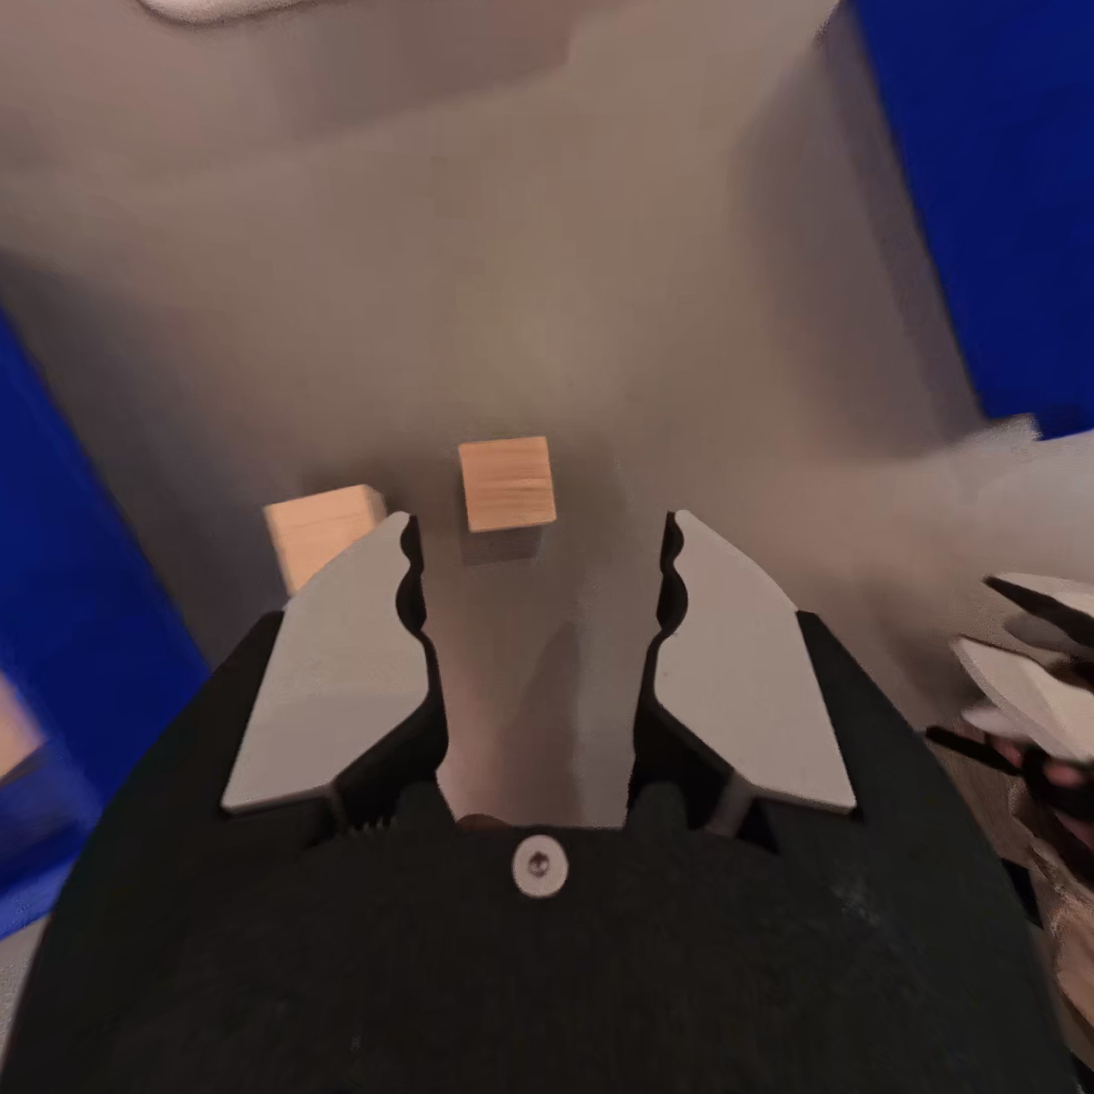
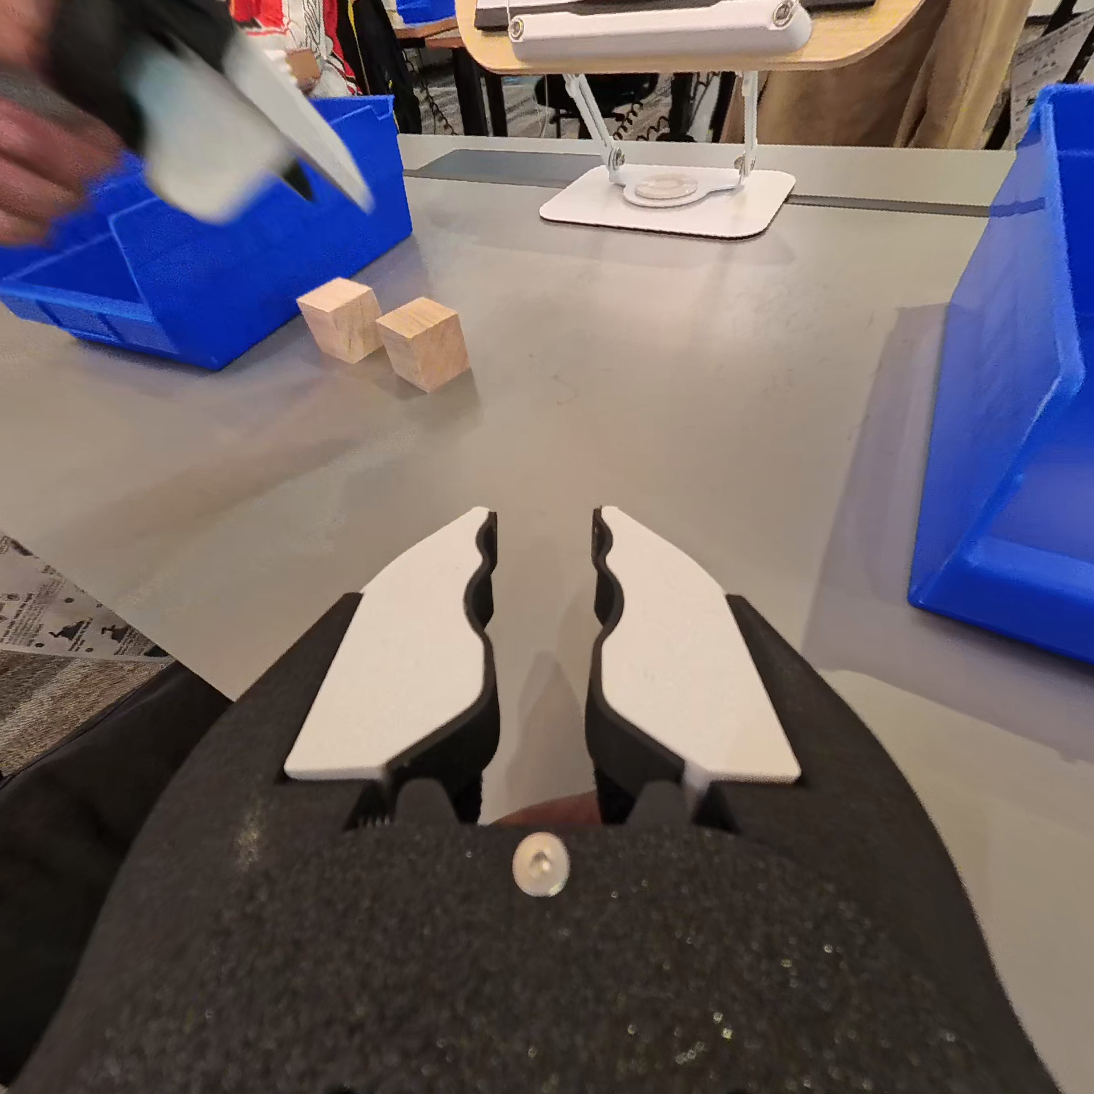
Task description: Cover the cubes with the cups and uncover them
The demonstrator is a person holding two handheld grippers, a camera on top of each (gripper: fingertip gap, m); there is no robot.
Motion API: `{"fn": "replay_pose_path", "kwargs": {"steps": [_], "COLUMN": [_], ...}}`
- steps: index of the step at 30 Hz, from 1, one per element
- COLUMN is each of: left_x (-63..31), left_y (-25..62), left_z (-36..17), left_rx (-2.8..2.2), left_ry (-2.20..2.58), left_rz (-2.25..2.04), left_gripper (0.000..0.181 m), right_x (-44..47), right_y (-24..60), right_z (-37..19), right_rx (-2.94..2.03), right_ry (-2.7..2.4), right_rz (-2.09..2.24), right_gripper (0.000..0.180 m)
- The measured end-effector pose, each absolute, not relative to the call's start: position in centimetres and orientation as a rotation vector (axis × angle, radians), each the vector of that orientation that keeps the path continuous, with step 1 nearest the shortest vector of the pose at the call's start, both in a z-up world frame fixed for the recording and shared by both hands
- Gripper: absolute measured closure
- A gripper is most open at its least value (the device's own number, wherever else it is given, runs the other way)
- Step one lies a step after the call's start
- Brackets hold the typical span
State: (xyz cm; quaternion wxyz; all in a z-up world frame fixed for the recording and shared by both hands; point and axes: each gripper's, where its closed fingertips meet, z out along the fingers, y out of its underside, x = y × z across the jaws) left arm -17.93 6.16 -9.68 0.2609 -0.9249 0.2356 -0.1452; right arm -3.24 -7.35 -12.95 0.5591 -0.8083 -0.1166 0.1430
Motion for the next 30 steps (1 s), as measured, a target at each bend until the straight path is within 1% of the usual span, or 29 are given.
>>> {"fn": "replay_pose_path", "kwargs": {"steps": [1,4,6,8,10,14,18,21,22,25,28,30], "left_x": [-19.5,-27.1,-32.8,-37.0,-39.0,-39.5,-40.5,-39.9,-39.5,-39.6,-39.9,-39.4], "left_y": [5.9,6.5,7.8,8.7,9.3,9.7,10.0,10.1,10.1,9.7,9.4,8.9], "left_z": [-7.2,-2.2,-2.0,-4.4,-7.8,-14.0,-17.3,-18.2,-18.2,-17.2,-13.7,-10.2], "left_rx": [-2.44,-2.324,-2.345,-2.478,-2.6,-2.776,-2.865,-2.877,-2.878,-2.862,-2.775,-2.687], "left_ry": [0.618,0.493,0.384,0.275,0.211,0.18,0.152,0.16,0.166,0.207,0.212,0.249], "left_rz": [-0.386,-0.219,-0.125,-0.119,-0.179,-0.243,-0.119,-0.181,-0.233,-0.229,-0.211,-0.179], "left_gripper": [0.104,0.111,0.115,0.11,0.108,0.104,0.101,0.123,0.13,0.131,0.132,0.132], "right_x": [-3.2,-3.1,-3.2,-3.5,-4.0,-4.9,-5.1,-5.0,-4.9,-4.5,-4.1,-3.8], "right_y": [-7.3,-7.3,-7.2,-7.1,-7.0,-6.8,-6.8,-6.9,-6.9,-6.9,-6.9,-6.9], "right_z": [-13.0,-13.2,-13.3,-13.5,-13.6,-13.6,-13.7,-13.7,-13.8,-13.9,-14.0,-14.1], "right_rx": [-1.908,-1.912,-1.918,-1.924,-1.927,-1.927,-1.927,-1.926,-1.929,-1.931,-1.934,-1.938], "right_ry": [-0.27,-0.258,-0.263,-0.274,-0.285,-0.318,-0.335,-0.333,-0.332,-0.32,-0.309,-0.302], "right_rz": [0.342,0.352,0.353,0.347,0.349,0.339,0.329,0.334,0.333,0.342,0.336,0.332], "right_gripper": [0.15,0.15,0.15,0.15,0.15,0.15,0.15,0.15,0.15,0.15,0.15,0.15]}}
